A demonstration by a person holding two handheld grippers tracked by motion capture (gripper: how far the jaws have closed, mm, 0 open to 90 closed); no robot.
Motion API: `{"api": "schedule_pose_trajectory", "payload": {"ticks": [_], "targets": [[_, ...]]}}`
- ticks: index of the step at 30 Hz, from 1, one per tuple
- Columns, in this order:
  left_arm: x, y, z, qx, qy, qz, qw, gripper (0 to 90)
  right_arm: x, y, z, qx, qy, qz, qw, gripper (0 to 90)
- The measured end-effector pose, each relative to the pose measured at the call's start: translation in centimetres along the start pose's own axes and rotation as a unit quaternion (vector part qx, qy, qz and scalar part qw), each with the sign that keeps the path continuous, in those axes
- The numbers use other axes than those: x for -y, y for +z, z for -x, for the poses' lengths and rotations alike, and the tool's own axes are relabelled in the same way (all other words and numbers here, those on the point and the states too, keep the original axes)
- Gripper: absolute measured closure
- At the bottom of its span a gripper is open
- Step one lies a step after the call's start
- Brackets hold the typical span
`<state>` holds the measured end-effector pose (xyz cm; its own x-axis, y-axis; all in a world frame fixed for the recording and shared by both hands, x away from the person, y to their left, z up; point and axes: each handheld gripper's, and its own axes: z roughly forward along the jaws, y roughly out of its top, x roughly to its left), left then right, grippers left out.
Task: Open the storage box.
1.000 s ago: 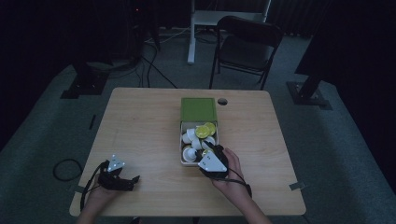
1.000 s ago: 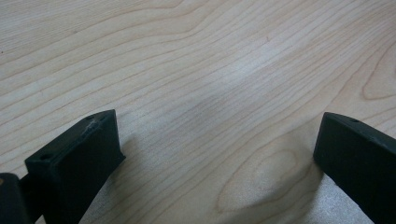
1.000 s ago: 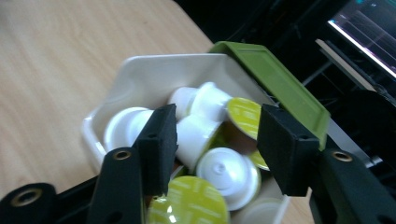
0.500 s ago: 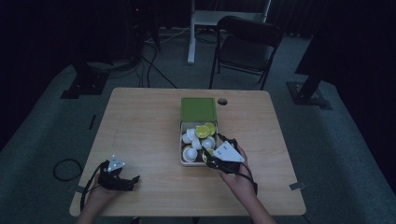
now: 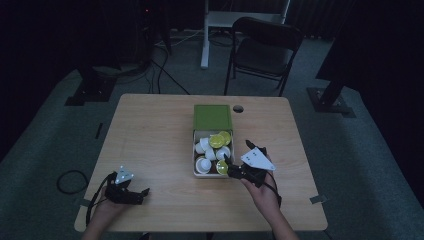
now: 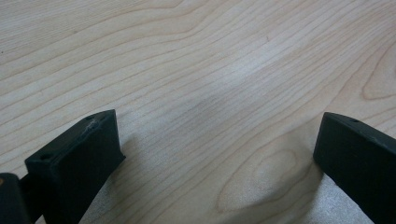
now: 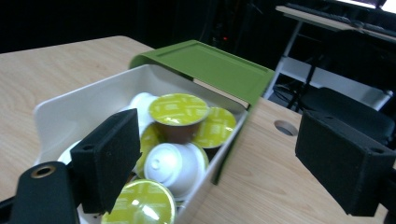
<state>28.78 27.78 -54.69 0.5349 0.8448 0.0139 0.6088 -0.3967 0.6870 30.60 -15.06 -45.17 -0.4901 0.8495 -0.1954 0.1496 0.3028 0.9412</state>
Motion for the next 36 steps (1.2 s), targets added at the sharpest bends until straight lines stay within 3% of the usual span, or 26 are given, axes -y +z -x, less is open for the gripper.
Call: {"api": "schedule_pose_trajectory", "payload": {"ticks": [10, 29, 36], "targets": [[0.0, 0.0, 0.0, 0.000, 0.001, -0.001, 1.0000, 0.8, 1.2, -0.5, 1.7, 0.017, 0.038, -0.007, 0.9991, 13.5], [0.0, 0.0, 0.0, 0.000, 0.001, -0.001, 1.0000, 0.8, 4.4, -1.5, 4.5, 0.040, 0.072, -0.041, 0.9958, 13.5], [0.0, 0.0, 0.0, 0.000, 0.001, -0.001, 1.0000, 0.8, 5.8, -1.7, 5.5, 0.047, 0.089, -0.063, 0.9930, 11.9]]}}
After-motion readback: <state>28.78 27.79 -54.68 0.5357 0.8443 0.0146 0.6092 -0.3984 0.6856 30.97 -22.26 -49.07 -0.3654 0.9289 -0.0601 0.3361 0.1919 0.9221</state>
